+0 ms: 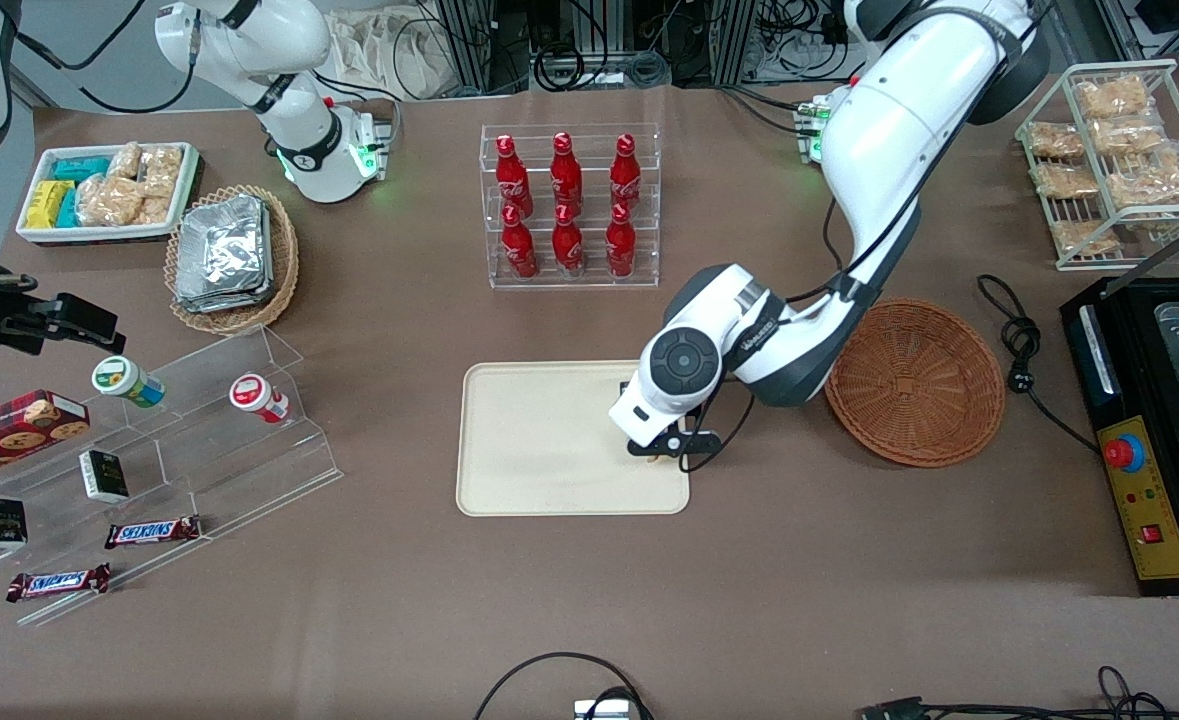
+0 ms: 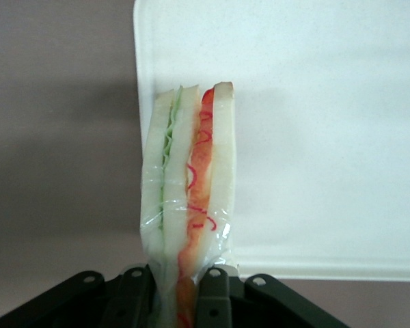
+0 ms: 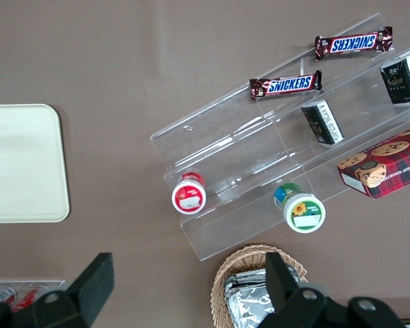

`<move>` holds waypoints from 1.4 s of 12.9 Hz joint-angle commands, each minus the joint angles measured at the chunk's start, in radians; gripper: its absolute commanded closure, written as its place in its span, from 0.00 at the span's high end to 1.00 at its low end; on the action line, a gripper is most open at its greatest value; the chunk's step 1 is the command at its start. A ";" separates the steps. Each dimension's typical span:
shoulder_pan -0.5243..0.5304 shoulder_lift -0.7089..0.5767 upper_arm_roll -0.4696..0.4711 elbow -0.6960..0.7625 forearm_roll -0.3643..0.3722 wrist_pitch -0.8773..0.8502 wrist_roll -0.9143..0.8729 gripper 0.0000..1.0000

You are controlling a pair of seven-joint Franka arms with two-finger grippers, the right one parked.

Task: Place sandwich from basket to tray
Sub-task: 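Carry the held sandwich with the left gripper over the cream tray, then lower the sandwich onto the tray and open the left gripper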

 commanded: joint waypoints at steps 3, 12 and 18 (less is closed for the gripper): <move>-0.013 0.060 0.006 0.048 0.019 0.038 0.005 0.06; 0.022 -0.008 0.006 0.047 0.025 0.015 -0.004 1.00; 0.131 -0.260 0.023 -0.031 0.008 -0.213 0.014 1.00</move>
